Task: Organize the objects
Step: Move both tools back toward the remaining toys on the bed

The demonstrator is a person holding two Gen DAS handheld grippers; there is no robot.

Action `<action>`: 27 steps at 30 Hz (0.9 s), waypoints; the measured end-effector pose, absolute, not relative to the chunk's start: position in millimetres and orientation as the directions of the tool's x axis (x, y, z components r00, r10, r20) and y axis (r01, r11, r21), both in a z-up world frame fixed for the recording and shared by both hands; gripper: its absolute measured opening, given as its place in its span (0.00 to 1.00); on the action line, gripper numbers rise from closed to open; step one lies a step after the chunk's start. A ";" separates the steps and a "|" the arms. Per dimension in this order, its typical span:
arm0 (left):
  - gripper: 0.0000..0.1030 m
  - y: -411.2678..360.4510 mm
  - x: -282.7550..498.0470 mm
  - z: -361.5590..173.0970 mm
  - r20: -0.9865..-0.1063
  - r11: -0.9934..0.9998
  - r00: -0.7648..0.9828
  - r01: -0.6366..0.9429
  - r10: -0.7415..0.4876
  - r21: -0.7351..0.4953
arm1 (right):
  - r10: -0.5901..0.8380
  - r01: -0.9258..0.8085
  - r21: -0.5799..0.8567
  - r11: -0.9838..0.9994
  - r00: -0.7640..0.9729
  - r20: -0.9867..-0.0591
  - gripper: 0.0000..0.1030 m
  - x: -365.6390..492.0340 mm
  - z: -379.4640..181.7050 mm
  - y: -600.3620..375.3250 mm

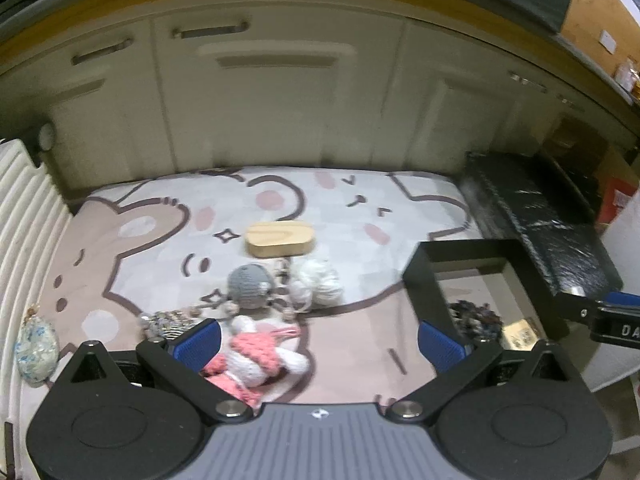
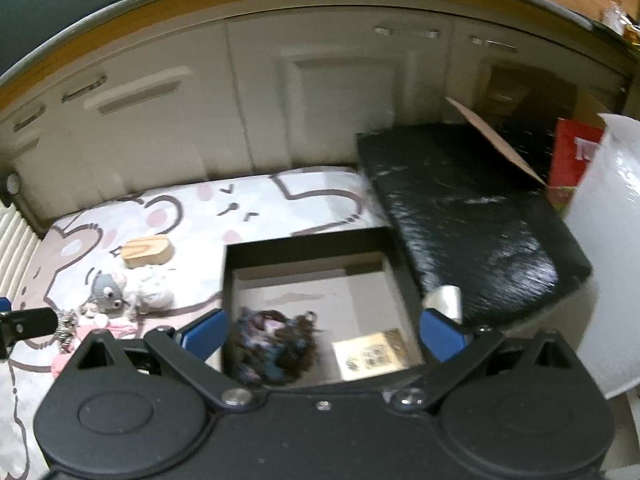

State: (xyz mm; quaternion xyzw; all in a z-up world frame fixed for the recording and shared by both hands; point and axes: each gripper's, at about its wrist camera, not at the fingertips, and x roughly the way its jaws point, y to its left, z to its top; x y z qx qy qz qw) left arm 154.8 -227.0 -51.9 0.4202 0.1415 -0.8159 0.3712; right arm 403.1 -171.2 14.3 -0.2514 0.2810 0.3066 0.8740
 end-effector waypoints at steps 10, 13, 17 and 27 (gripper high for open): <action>1.00 -265.1 187.9 -54.0 -0.804 -0.623 -0.306 0.776 -0.510 0.100 | 0.461 -0.762 -0.254 0.596 0.584 -0.668 1.00 377.2 -1.4 -119.8; 1.00 -274.8 198.2 -55.0 -0.809 -0.605 -0.289 0.790 -0.511 0.100 | 0.470 -0.778 -0.240 0.580 0.561 -0.681 1.00 370.9 -7.0 -106.2; 0.99 -286.6 210.9 -51.7 -0.809 -0.605 -0.280 0.788 -0.517 0.114 | 0.481 -0.803 -0.245 0.543 0.537 -0.693 1.00 360.1 -14.5 -88.5; 0.95 -311.1 226.5 -55.4 -0.815 -0.579 -0.279 0.811 -0.507 0.083 | 0.499 -0.838 -0.205 0.506 0.477 -0.724 1.00 341.9 -33.1 -59.0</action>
